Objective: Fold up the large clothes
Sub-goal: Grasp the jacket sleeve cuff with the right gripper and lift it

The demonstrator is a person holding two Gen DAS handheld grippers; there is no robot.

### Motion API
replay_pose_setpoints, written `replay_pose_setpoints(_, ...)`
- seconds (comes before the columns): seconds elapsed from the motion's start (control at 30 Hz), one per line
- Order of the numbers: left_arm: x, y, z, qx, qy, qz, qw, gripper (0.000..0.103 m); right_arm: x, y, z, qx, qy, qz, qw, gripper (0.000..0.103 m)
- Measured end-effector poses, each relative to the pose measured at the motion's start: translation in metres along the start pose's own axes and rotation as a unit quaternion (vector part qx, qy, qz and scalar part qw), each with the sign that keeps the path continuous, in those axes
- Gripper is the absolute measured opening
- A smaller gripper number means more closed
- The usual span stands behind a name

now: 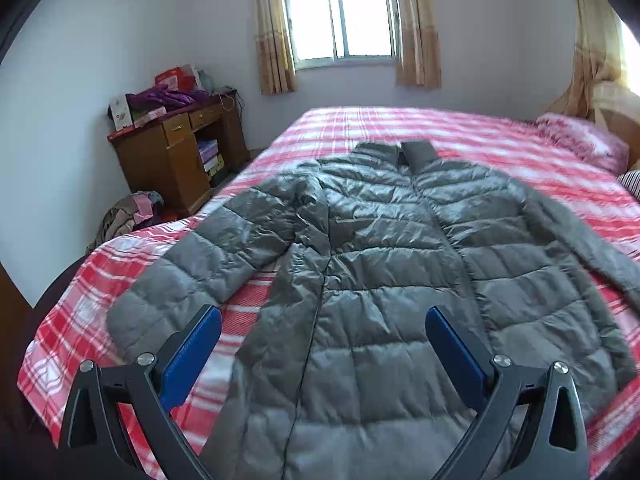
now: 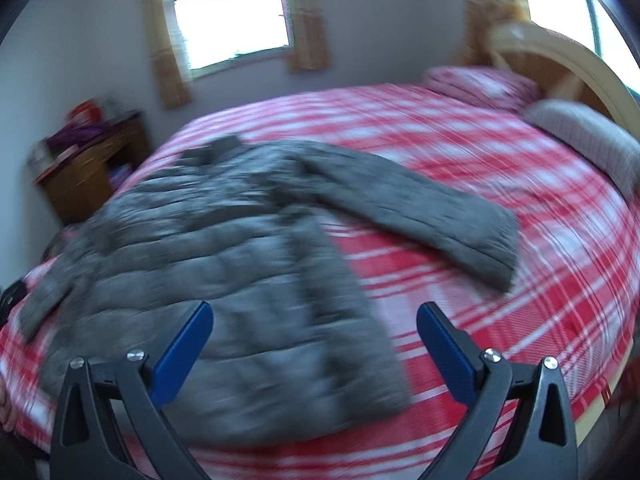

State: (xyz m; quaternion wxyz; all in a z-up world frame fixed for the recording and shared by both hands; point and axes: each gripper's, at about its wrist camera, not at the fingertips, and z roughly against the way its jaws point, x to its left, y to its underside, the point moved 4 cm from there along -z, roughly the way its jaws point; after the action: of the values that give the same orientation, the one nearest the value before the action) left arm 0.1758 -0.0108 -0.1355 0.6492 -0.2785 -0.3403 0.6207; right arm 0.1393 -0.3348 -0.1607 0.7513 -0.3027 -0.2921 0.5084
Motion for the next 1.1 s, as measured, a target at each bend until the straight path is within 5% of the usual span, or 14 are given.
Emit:
replay_pose_setpoints(0.2, -0.007, -0.007, -0.066, 0.025, -0.034, -0.007, 0.9991, 0.102, -0.098, -0.016, -0.042, 0.022, 0.081, -0.082, 0.993, 0.091)
replay_pose_setpoints(0.43, 0.002, 0.0, -0.119, 0.057, -0.073, -0.001, 0.9957, 0.102, -0.169, -0.039, -0.085, 0.036, 0.119, -0.15, 0.981, 0.079)
replay_pose_setpoints(0.57, 0.009, 0.012, -0.142, 0.081, -0.091, -0.003, 0.9926, 0.102, -0.175, -0.045, -0.103, 0.046, 0.106, -0.144, 0.983, 0.061)
replay_pose_setpoints(0.7, 0.015, 0.013, -0.15, 0.095, -0.082, 0.008, 0.9921, 0.102, -0.173, -0.046, -0.106, 0.04, 0.101, -0.125, 0.986, 0.028)
replay_pose_setpoints(0.77, 0.019, 0.006, -0.147, 0.097, -0.083, -0.001, 0.9918, 0.102, -0.175, -0.049, -0.108, 0.041, 0.098, -0.115, 0.988, 0.02)
replay_pose_setpoints(0.93, 0.044, -0.031, -0.125, 0.072, -0.068, 0.018, 0.9949, 0.102, -0.179, -0.071, -0.094, 0.022, 0.124, -0.088, 0.988, 0.016)
replay_pose_setpoints(1.1, 0.053, -0.051, -0.116, 0.065, -0.057, 0.025, 0.9959, 0.102, -0.144, -0.106, -0.071, -0.024, 0.136, -0.031, 0.99, 0.015)
